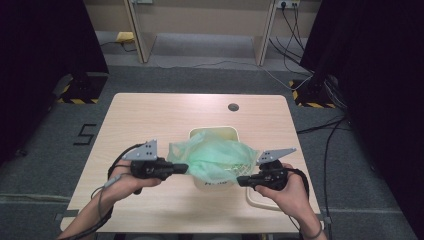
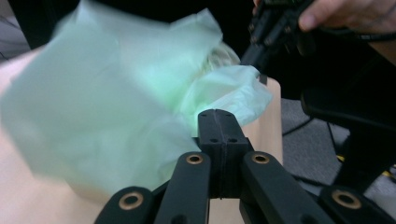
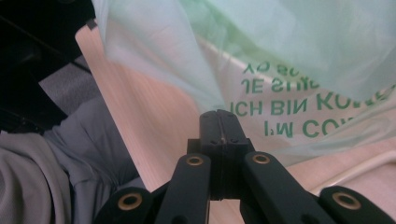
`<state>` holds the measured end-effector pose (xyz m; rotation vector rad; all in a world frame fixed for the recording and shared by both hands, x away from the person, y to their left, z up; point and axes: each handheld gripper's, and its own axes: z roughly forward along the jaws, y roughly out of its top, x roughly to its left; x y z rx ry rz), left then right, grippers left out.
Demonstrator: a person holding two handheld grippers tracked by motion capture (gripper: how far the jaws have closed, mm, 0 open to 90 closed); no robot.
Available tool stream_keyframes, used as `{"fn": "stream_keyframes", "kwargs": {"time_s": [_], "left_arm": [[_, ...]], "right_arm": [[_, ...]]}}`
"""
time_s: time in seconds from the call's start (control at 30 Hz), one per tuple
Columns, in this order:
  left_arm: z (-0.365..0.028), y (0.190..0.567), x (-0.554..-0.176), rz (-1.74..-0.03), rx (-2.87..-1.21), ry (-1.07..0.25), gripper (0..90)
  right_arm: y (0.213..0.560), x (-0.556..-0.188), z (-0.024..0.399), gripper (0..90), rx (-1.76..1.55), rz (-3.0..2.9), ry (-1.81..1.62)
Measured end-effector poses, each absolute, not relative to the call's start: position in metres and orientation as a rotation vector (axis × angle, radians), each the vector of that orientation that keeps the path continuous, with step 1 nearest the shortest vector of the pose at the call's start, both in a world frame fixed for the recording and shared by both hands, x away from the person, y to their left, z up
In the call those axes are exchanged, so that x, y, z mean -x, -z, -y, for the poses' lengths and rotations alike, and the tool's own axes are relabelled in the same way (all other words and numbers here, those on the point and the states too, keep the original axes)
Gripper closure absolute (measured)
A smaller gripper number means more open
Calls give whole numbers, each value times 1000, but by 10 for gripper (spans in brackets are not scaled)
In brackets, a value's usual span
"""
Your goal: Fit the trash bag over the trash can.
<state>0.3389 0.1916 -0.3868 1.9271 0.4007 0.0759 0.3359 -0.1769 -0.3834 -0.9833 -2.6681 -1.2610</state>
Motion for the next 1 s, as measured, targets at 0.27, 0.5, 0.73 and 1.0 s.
{"fn": "stream_keyframes", "kwargs": {"time_s": [0.27,0.5,0.73,1.0], "left_arm": [[-209,430,-346,-523,-2013,-71,896],[-208,447,-359,-567,-2088,-97,896],[-208,435,-354,-538,-2074,-147,896],[-210,433,-357,-536,-2089,-160,896]], "right_arm": [[408,-339,172,900,1023,2667,1133],[418,-341,169,896,1042,2662,1081],[383,-325,180,717,1039,2668,1238],[357,-340,210,527,1378,2778,1403]]}}
